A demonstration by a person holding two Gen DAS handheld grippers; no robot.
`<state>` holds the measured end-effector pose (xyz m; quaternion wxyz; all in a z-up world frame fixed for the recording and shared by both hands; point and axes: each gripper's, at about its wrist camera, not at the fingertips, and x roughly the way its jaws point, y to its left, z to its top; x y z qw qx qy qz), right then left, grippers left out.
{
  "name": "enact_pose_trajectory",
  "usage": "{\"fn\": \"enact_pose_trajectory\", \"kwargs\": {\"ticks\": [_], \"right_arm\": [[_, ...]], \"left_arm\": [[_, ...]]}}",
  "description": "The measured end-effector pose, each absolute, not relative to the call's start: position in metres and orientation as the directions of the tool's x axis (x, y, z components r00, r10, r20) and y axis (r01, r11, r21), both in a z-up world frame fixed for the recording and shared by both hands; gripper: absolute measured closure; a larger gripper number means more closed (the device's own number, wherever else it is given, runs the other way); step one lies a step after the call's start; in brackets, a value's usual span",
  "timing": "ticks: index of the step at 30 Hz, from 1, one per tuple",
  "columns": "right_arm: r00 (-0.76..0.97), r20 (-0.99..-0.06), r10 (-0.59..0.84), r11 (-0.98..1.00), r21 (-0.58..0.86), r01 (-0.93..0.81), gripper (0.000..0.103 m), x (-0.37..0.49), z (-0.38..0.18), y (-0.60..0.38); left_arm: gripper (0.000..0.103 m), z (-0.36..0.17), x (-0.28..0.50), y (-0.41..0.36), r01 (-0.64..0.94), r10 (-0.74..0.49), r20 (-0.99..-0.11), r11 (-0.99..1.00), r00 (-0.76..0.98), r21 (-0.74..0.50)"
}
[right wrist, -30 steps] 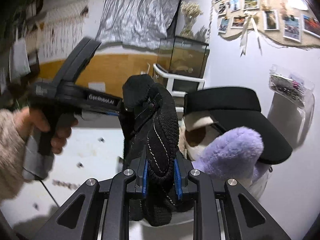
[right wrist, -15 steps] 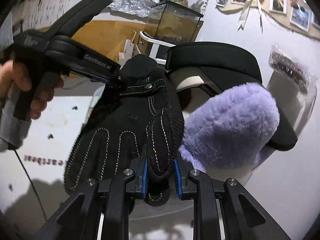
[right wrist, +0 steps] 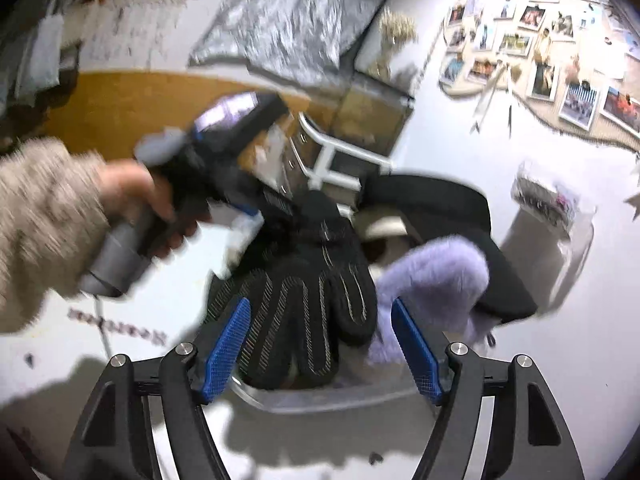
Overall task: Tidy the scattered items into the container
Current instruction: 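Lower the black glove onto the plush toys and open both grippers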
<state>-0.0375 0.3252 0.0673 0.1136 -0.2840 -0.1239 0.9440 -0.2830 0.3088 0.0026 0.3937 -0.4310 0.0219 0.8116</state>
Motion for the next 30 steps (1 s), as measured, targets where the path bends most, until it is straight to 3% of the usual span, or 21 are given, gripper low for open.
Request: {"fn": "enact_pose_trajectory", "kwargs": {"ticks": [1, 2, 3, 5, 11, 16, 20, 22, 23, 25, 26, 30], "right_arm": [[-0.824, -0.508, 0.25, -0.955, -0.27, -0.123, 0.039, -0.04, 0.072, 0.326], [-0.829, -0.52, 0.207, -0.969, -0.229, -0.098, 0.055, -0.045, 0.072, 0.328], [-0.824, -0.541, 0.168, -0.98, -0.181, -0.081, 0.064, -0.055, 0.069, 0.33], [-0.807, -0.575, 0.132, -0.99, -0.116, -0.08, 0.071, -0.069, 0.058, 0.332], [-0.744, -0.645, 0.175, -0.984, -0.098, -0.147, 0.071, -0.099, 0.021, 0.354], [-0.743, -0.646, 0.178, -0.983, -0.09, -0.157, 0.071, -0.1, 0.018, 0.354], [-0.779, -0.616, 0.117, -0.986, 0.02, -0.164, 0.071, -0.088, 0.038, 0.356], [-0.801, -0.589, 0.104, -0.984, 0.055, -0.169, 0.071, -0.08, 0.049, 0.356], [-0.81, -0.577, 0.105, -0.983, 0.065, -0.173, 0.069, -0.077, 0.054, 0.355], [-0.82, -0.56, 0.123, -0.979, 0.068, -0.193, 0.042, -0.07, 0.059, 0.352], [-0.826, -0.547, 0.136, -0.977, 0.065, -0.204, 0.021, -0.067, 0.062, 0.351], [-0.828, -0.538, 0.158, -0.976, 0.04, -0.213, 0.015, -0.067, 0.066, 0.351]], "left_arm": [[0.042, 0.004, -0.283, 0.307, -0.652, 0.623, -0.714, -0.691, -0.32, -0.311], [0.041, 0.005, -0.283, 0.305, -0.648, 0.626, -0.711, -0.693, -0.321, -0.318], [0.038, 0.006, -0.282, 0.304, -0.643, 0.629, -0.708, -0.693, -0.321, -0.324], [0.035, 0.008, -0.282, 0.3, -0.633, 0.631, -0.704, -0.698, -0.325, -0.334], [0.033, 0.017, -0.276, 0.287, -0.635, 0.637, -0.689, -0.7, -0.346, -0.328], [0.027, 0.025, -0.265, 0.278, -0.655, 0.62, -0.678, -0.707, -0.394, -0.266], [0.027, 0.029, -0.256, 0.274, -0.672, 0.618, -0.668, -0.703, -0.414, -0.233], [0.021, 0.032, -0.251, 0.272, -0.677, 0.617, -0.66, -0.703, -0.429, -0.217], [0.013, 0.034, -0.248, 0.271, -0.679, 0.616, -0.656, -0.704, -0.437, -0.209], [0.009, 0.039, -0.242, 0.267, -0.68, 0.619, -0.641, -0.706, -0.454, -0.2], [0.008, 0.041, -0.24, 0.266, -0.683, 0.622, -0.636, -0.703, -0.456, -0.198], [0.0, 0.048, -0.23, 0.262, -0.694, 0.628, -0.631, -0.695, -0.456, -0.19]]}}
